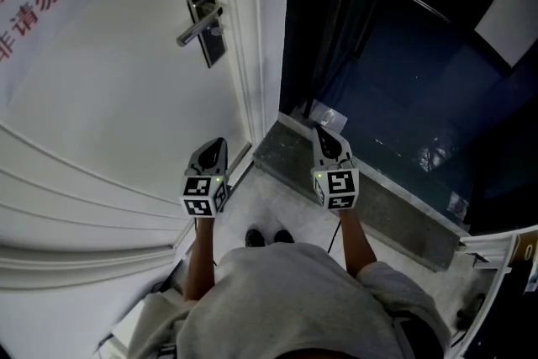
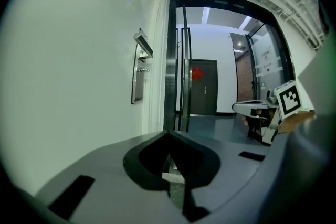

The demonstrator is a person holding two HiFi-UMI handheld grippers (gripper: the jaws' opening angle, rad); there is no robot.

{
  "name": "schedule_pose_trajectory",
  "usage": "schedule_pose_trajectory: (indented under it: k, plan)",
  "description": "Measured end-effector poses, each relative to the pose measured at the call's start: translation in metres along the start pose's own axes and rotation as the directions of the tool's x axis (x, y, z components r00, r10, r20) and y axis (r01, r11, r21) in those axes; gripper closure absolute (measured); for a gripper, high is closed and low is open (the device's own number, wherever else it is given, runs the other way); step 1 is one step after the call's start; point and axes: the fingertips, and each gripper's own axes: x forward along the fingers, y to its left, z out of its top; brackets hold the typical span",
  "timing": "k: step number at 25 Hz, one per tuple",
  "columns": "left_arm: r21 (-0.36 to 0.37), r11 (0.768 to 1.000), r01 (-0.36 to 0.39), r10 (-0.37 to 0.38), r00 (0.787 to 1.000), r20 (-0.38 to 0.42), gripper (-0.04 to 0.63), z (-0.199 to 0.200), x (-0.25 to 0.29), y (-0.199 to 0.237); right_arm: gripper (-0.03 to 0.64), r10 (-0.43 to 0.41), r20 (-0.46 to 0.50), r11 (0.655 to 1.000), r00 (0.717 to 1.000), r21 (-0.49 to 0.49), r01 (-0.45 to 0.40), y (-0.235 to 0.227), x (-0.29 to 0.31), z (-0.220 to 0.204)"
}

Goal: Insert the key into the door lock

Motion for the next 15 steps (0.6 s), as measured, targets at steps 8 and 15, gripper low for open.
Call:
schedule_pose_trajectory:
  k: [8, 15]
  plan:
    - [-0.009, 1.000, 0.001, -0.001, 1.000, 0.006, 0.578, -0.0009, -0.0006, -0.0021, 0.594, -0.002, 0.008, 1.000, 1.000, -0.004, 0.002, 0.0017, 0.0032, 0.0080]
    - [-0.011, 1.000, 0.000, 0.000, 1.000, 0.005, 0.578, -0.0014, -0.0022, -0.0018, 0.595, 0.006, -0.005, 1.000, 1.000, -0.023, -0.006, 0.0076, 0.0030, 0.0059]
